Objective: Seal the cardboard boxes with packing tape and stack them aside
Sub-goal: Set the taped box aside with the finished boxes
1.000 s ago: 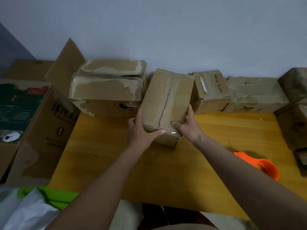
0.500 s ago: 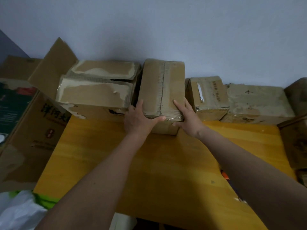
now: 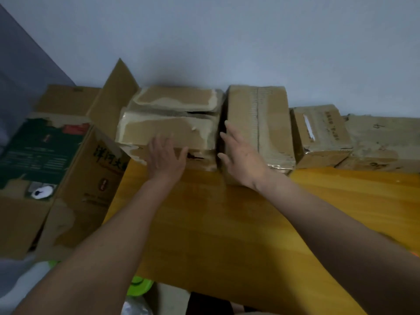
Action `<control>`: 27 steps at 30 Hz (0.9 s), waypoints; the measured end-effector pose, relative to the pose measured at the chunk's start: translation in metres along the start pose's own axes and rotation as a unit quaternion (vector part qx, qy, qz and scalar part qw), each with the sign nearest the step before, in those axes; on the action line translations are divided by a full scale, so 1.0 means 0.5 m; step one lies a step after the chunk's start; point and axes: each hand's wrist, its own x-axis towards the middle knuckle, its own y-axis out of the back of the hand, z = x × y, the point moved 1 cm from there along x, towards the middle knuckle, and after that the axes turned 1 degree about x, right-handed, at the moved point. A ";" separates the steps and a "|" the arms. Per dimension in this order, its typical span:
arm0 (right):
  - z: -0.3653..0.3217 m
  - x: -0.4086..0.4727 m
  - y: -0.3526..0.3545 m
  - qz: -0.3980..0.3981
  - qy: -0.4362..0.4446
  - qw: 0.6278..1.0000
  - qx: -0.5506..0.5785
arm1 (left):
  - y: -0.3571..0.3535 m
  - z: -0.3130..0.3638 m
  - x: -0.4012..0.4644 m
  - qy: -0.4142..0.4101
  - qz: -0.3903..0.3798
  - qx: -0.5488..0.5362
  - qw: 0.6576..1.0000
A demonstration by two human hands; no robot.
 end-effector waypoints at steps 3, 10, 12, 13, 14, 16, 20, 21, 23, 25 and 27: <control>-0.064 0.050 -0.057 -0.020 -0.027 0.999 0.039 | 0.029 -0.092 0.044 0.031 -0.036 0.011 0.999; -0.102 0.183 -0.156 0.024 -0.230 0.968 0.101 | 0.060 -0.230 0.133 0.095 -0.103 -0.119 0.983; -0.096 0.204 -0.173 0.053 -0.276 0.948 0.147 | 0.056 -0.249 0.149 0.079 -0.119 -0.137 0.980; -0.094 0.209 -0.179 0.062 -0.293 0.940 0.161 | 0.053 -0.256 0.156 0.073 -0.121 -0.135 0.981; -0.093 0.210 -0.184 0.068 -0.307 0.934 0.168 | 0.048 -0.261 0.161 0.072 -0.125 -0.122 0.982; -0.093 0.205 -0.195 0.066 -0.322 0.929 0.171 | 0.037 -0.268 0.167 0.067 -0.138 -0.062 0.986; -0.103 0.172 -0.205 0.053 -0.312 0.936 0.154 | 0.029 -0.276 0.151 0.058 -0.128 -0.002 0.990; -0.107 0.161 -0.205 0.049 -0.311 0.938 0.145 | 0.028 -0.279 0.143 0.061 -0.121 -0.003 0.991; -0.115 0.136 -0.205 0.035 -0.309 0.941 0.134 | 0.031 -0.283 0.119 0.071 -0.106 -0.010 0.992; -0.126 0.104 -0.209 0.017 -0.301 0.945 0.128 | 0.038 -0.286 0.088 0.091 -0.087 -0.018 0.992; -0.137 0.065 -0.209 -0.001 -0.289 0.949 0.124 | 0.046 -0.288 0.052 0.114 -0.075 -0.017 0.990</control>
